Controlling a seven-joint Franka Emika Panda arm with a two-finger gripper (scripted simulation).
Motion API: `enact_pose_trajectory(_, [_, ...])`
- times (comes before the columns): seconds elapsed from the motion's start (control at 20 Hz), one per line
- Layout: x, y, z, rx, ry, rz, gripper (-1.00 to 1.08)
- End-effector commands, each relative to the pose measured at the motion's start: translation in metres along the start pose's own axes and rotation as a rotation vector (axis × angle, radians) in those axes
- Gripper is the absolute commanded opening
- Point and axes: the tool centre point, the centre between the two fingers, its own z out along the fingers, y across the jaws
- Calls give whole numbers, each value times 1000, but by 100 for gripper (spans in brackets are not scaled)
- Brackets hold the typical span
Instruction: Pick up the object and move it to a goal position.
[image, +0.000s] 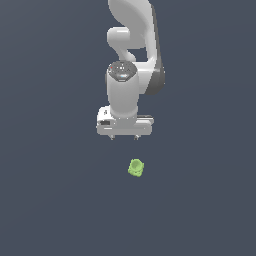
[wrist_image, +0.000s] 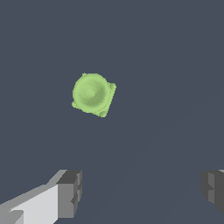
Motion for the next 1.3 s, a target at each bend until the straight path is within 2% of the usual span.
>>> enact_pose_trajectory(0.0, [0, 0, 0, 0, 0, 0, 100])
enact_pose_trajectory(0.4, [-6, -4, 4, -10, -31, -1, 100])
enact_pose_trajectory(0.7, [-5, -5, 4, -10, -32, 4, 100])
enact_pose_trajectory(1.25, [25, -19, 25, -7, -22, 117, 100])
